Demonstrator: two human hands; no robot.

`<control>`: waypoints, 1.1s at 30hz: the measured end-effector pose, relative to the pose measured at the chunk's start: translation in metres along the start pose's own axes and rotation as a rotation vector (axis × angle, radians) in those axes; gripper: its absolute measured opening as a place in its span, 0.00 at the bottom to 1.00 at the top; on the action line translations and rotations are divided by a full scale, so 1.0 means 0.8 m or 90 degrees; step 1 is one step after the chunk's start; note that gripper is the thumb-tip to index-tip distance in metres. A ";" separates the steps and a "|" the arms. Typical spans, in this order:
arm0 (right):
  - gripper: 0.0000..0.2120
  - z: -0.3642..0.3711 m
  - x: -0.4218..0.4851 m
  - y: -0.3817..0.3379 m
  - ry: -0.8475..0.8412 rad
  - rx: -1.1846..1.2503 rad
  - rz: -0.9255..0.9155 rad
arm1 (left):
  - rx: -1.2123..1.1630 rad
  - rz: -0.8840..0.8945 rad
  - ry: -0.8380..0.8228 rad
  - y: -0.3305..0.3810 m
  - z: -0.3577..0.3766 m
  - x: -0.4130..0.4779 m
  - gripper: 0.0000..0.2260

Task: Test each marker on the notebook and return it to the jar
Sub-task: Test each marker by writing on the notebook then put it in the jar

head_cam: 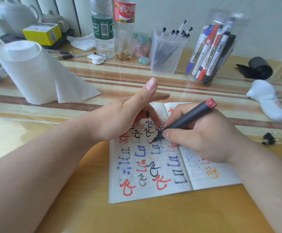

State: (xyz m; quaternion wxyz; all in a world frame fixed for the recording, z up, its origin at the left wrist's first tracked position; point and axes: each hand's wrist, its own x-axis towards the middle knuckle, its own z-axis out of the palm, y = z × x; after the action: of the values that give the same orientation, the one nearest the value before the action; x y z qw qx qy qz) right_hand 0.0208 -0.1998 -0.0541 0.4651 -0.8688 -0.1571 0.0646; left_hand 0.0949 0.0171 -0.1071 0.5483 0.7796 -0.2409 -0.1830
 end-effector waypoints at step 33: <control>0.06 -0.005 0.002 0.002 0.008 0.207 0.054 | 0.068 -0.014 0.036 0.027 0.011 -0.015 0.36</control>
State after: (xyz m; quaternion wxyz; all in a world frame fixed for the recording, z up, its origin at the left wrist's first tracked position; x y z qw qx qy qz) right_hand 0.0238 -0.2031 -0.0530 0.5974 -0.7883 -0.1049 0.1033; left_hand 0.0765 0.0114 -0.0897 0.5102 0.8154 -0.2261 -0.1537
